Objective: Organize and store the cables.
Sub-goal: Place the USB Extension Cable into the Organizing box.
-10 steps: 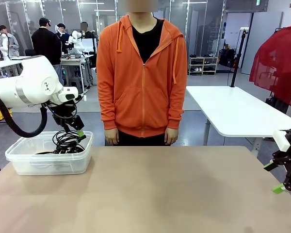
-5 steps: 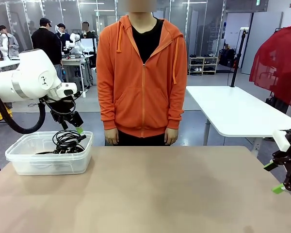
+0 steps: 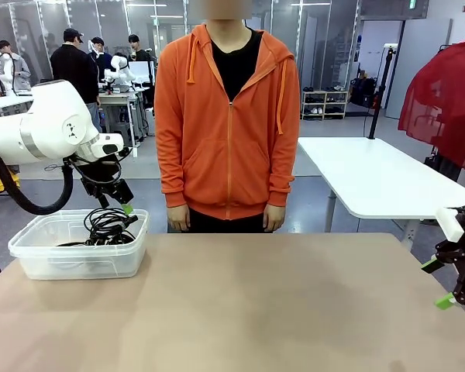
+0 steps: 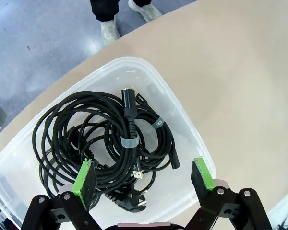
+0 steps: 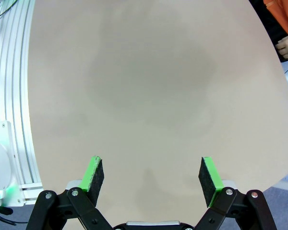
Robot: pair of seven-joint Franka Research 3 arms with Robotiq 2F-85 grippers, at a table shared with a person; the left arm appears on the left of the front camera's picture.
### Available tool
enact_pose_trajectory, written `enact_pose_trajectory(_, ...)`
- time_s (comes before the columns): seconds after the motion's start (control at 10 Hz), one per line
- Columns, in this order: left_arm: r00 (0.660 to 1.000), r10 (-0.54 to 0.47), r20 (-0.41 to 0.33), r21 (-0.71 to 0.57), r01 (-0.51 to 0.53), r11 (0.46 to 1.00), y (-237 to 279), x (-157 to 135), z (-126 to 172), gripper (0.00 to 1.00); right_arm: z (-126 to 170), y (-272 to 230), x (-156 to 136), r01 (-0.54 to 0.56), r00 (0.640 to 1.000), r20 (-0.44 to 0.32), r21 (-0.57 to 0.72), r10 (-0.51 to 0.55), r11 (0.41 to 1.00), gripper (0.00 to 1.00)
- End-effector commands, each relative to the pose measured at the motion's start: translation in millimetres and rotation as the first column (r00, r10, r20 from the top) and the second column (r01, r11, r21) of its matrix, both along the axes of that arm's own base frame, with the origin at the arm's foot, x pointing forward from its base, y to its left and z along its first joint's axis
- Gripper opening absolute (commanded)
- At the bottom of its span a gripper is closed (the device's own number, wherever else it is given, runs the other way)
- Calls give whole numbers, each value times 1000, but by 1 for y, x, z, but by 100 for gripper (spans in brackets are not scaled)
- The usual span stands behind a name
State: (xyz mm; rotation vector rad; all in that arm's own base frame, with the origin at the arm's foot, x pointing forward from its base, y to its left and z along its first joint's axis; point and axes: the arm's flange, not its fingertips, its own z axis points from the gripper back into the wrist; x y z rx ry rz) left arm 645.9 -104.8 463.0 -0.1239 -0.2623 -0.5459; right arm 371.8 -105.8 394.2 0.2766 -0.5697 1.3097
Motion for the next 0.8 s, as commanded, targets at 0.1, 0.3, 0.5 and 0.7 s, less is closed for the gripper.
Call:
enact_pose_trajectory(0.1, 1000, 2, 8, -1, -2, 1000, 0, 2, 0, 100, 2, 1, -1, 14, 1000, -12, -1, -14, 1000, 100)
enact_pose_trajectory(0.3, 1000, 2, 8, -1, -2, 1000, 0, 2, 0, 100, 2, 1, -1, 14, 1000, -12, -1, -14, 1000, 100)
enact_pose_trajectory(0.5, 1000, 2, 8, -1, -2, 1000, 0, 2, 0, 100, 2, 1, -1, 14, 1000, -12, -1, -14, 1000, 100)
enact_pose_trajectory(0.7, 1000, 2, 8, -1, -2, 1000, 0, 2, 0, 100, 2, 1, -1, 14, 1000, -12, -1, -14, 1000, 100)
